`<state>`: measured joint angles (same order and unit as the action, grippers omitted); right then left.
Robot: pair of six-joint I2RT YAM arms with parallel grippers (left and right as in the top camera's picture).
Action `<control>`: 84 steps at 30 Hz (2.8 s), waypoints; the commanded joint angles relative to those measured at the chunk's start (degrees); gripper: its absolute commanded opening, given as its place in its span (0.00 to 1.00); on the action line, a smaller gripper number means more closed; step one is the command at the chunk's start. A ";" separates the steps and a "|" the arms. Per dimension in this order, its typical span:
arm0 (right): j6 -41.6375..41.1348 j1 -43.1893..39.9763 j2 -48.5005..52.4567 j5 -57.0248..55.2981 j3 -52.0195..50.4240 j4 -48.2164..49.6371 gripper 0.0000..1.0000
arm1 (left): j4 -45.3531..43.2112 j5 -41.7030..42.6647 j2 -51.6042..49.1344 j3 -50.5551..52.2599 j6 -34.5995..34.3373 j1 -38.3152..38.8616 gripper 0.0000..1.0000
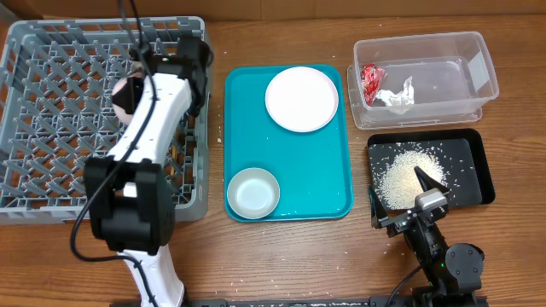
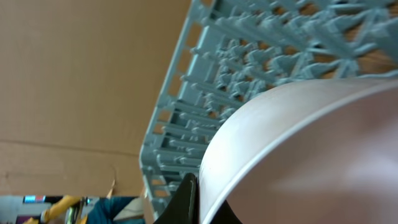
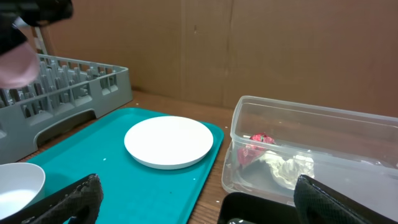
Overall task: Sort waste into correct bins and load items into the dishwasher
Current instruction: 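Carry the pink bowl with the left gripper and set it in the rack, then reach the left gripper to the grey bowl and grasp its rim, then lift the grey bowl with the left gripper and place it in the rack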
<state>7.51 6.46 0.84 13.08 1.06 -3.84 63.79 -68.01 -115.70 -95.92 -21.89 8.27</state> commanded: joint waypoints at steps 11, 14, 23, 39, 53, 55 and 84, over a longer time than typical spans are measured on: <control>0.04 -0.07 -0.68 -0.46 -0.61 0.42 1.00 | -0.24 -4.15 -3.56 0.31 0.70 7.32 0.04; 0.04 -0.07 -0.68 -0.46 -0.61 0.42 1.00 | 0.98 -4.26 -3.56 0.31 0.63 7.69 0.04; 0.04 -0.07 -0.68 -0.46 -0.61 0.42 1.00 | 5.20 14.36 -3.50 0.07 -1.97 8.50 0.34; 0.02 -0.04 -0.68 -0.46 -0.61 0.42 1.00 | 13.09 51.06 6.23 -13.86 -6.93 10.25 0.67; 0.04 -0.07 -0.68 -0.46 -0.61 0.42 1.00 | 12.33 66.01 6.97 9.53 -7.69 16.28 0.53; 0.04 -0.07 -0.68 -0.46 -0.61 0.42 1.00 | 11.74 63.47 6.97 11.56 -10.01 15.89 0.53; 0.04 -0.07 -0.68 -0.46 -0.61 0.42 1.00 | 11.96 -0.66 24.00 10.23 -11.54 15.30 0.04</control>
<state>7.51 6.46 0.84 13.08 1.06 -3.86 75.66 -42.15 -92.25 -84.93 -32.71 24.23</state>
